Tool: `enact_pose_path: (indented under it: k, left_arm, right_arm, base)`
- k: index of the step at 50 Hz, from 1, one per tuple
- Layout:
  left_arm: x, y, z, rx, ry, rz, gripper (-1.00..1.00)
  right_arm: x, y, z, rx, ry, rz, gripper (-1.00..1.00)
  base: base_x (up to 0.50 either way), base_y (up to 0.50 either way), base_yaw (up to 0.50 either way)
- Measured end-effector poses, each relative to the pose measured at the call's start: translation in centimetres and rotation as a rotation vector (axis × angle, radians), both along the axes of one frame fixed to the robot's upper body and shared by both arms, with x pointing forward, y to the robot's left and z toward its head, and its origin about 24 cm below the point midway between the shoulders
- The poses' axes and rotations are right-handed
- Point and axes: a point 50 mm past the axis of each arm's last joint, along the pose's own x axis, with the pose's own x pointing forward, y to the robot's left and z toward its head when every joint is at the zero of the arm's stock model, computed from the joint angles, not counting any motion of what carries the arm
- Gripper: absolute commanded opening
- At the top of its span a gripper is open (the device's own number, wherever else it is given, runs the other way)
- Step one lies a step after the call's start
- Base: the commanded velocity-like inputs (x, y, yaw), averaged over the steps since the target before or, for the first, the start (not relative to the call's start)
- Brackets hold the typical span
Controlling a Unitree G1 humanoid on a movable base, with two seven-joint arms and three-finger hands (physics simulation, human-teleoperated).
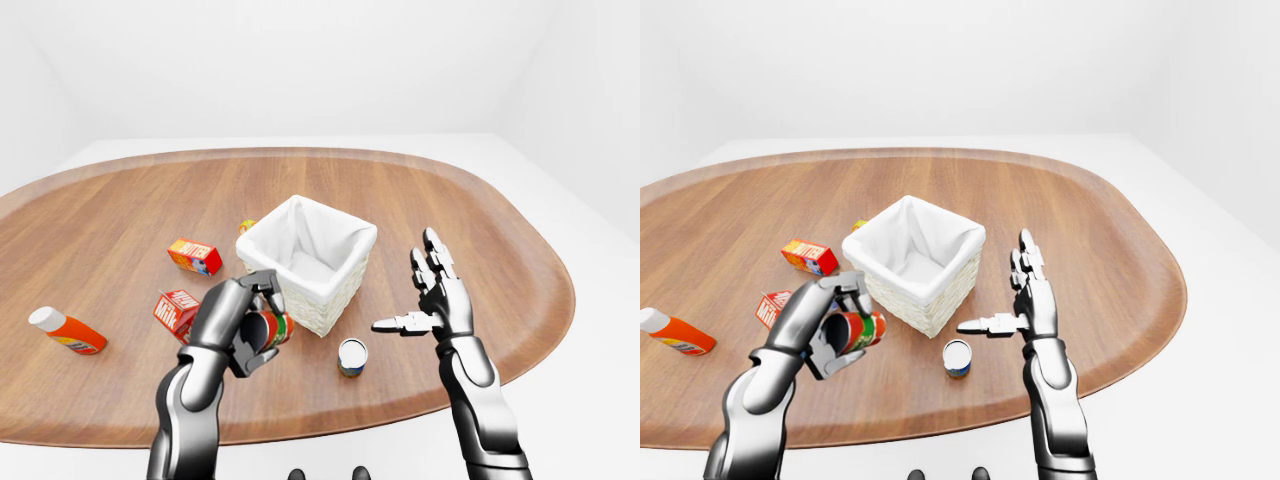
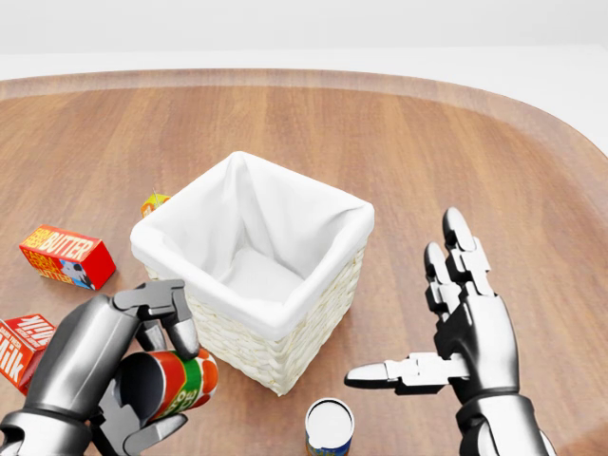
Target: Pick up the tomato sauce, and put it in the basket.
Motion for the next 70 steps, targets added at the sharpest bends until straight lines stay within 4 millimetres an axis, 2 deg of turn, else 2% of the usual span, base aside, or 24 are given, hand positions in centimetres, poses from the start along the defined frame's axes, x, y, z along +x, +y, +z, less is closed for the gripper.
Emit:
enact_pose_path:
  k: [23,40,55,70]
  left_arm:
    - [-0.8,-0.6,4.2,0.043,-0.137,-0.074,-1.0]
    - [-0.9,-1.3,6.5,0.076,-0.223,-0.126,-1.0]
    - [-0.5,-2.2,8.2,0.114,-0.284,-0.168,-1.0]
    - [0.8,-2.8,9.8,0.155,-0.333,-0.198,-1.0]
  right_arm:
    - [0.1,0.1,-0.5,-0.001,0.019,0.002,1.0]
    - [0.1,0.1,-0.6,-0.001,0.024,0.003,1.0]
    - [0.2,0.0,-0.6,0.0,0.027,0.002,1.0]
    - [0.3,0.0,-0.7,0.001,0.029,0.0,1.0]
  base:
    - [0.0,0.0,0.0]
    - [0.0,0.0,0.0]
    - [0.0,0.0,0.0]
    - [0.0,0.0,0.0]
